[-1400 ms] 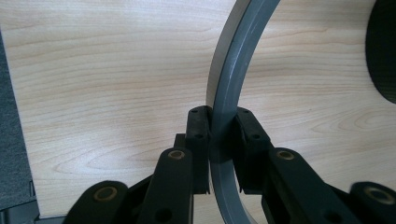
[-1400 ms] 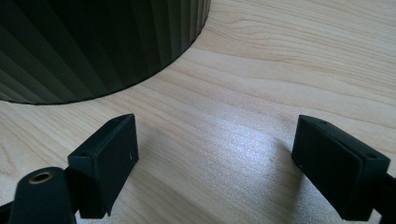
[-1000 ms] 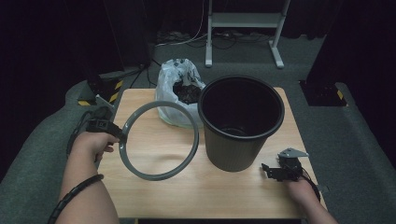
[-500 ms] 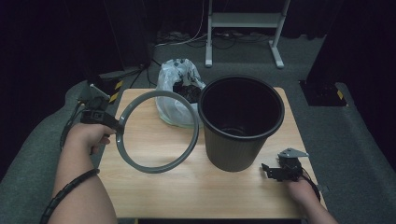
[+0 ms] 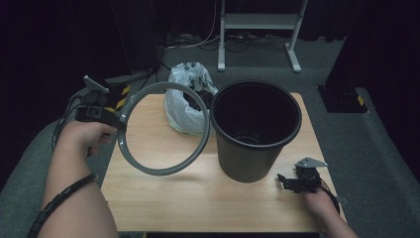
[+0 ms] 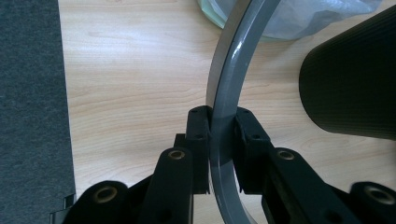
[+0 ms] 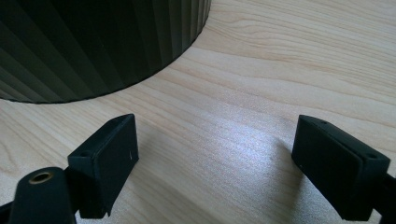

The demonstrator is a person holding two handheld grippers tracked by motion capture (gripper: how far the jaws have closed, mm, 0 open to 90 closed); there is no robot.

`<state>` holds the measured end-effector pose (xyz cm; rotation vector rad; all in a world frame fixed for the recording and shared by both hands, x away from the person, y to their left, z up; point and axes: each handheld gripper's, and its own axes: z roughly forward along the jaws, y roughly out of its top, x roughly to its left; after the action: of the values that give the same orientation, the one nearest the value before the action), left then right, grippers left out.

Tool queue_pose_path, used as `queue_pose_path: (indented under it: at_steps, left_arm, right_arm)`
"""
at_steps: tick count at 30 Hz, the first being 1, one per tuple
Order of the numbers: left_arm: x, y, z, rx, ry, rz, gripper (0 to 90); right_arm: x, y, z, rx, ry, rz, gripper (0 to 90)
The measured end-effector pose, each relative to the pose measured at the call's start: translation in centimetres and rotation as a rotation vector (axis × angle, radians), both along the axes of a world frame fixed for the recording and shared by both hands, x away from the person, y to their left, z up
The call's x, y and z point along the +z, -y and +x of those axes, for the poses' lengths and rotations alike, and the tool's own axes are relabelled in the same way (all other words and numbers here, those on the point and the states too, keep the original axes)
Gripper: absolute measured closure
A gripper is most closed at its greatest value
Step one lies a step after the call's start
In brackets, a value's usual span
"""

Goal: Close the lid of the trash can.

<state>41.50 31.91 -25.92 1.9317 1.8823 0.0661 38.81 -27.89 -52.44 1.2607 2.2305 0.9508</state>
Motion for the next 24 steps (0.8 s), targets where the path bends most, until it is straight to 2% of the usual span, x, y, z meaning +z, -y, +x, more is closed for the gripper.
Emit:
queue_pose_path:
  at_steps: [8,24]
  left_arm:
    - [1.5,1.0,0.2,-0.012,0.025,-0.003,77.6]
    - [3.9,3.7,1.1,-0.049,0.051,-0.006,77.7]
  right_arm:
    - [0.0,0.0,0.0,0.0,0.0,0.0,14.4]
    - [0.0,0.0,0.0,-0.002,-0.004,0.003,14.4]
